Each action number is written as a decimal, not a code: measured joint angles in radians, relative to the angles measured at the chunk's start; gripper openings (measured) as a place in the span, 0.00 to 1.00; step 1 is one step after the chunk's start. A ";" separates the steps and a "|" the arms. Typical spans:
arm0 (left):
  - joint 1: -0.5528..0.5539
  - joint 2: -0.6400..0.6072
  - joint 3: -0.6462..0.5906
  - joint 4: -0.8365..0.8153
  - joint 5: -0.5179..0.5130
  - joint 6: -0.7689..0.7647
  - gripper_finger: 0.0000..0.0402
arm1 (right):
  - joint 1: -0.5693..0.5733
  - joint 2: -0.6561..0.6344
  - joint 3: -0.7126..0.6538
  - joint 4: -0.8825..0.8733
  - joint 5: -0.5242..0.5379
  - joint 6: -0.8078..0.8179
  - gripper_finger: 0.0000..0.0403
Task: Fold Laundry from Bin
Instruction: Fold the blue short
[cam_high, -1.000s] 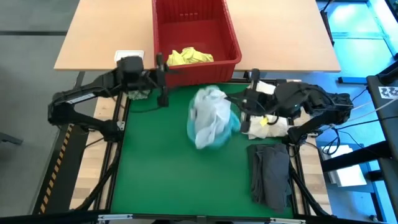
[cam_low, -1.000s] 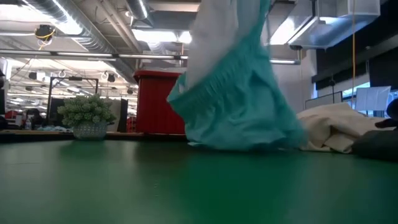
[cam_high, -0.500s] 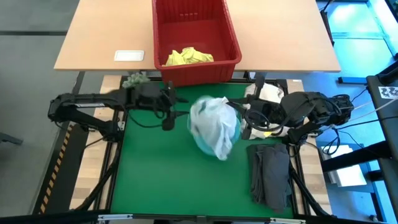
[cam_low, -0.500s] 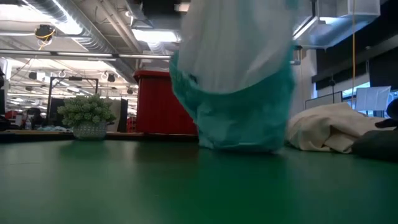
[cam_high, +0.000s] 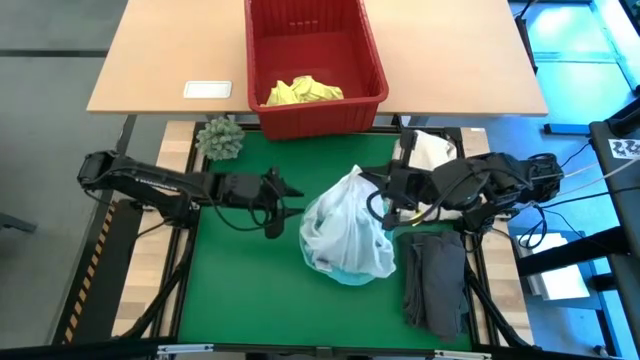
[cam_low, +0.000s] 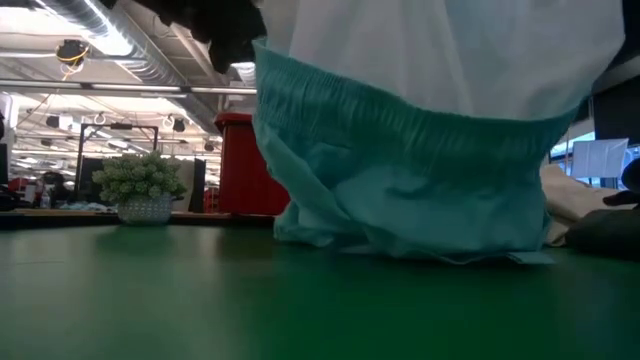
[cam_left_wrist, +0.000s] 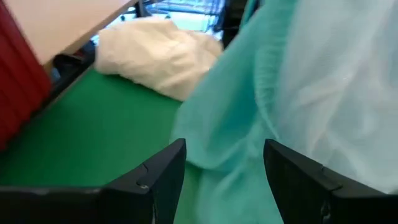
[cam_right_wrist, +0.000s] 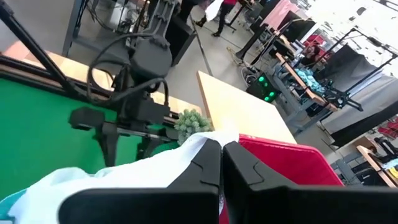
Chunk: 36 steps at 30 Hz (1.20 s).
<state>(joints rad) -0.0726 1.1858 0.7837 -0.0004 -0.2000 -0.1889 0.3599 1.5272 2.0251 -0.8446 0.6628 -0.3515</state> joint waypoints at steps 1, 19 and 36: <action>-0.010 0.000 0.000 0.007 0.000 -0.017 0.52 | 0.000 0.002 0.000 0.002 0.000 -0.001 0.00; 0.039 0.020 0.000 0.027 0.291 -0.118 0.52 | 0.000 0.044 0.000 -0.021 -0.043 -0.027 0.00; 0.012 0.020 0.001 -0.104 0.201 -0.222 0.52 | 0.000 0.049 0.000 -0.032 -0.101 0.014 0.00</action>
<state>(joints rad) -0.0608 1.2055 0.7845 -0.1044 0.0006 -0.4110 0.3603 1.5757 2.0251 -0.8770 0.5616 -0.3378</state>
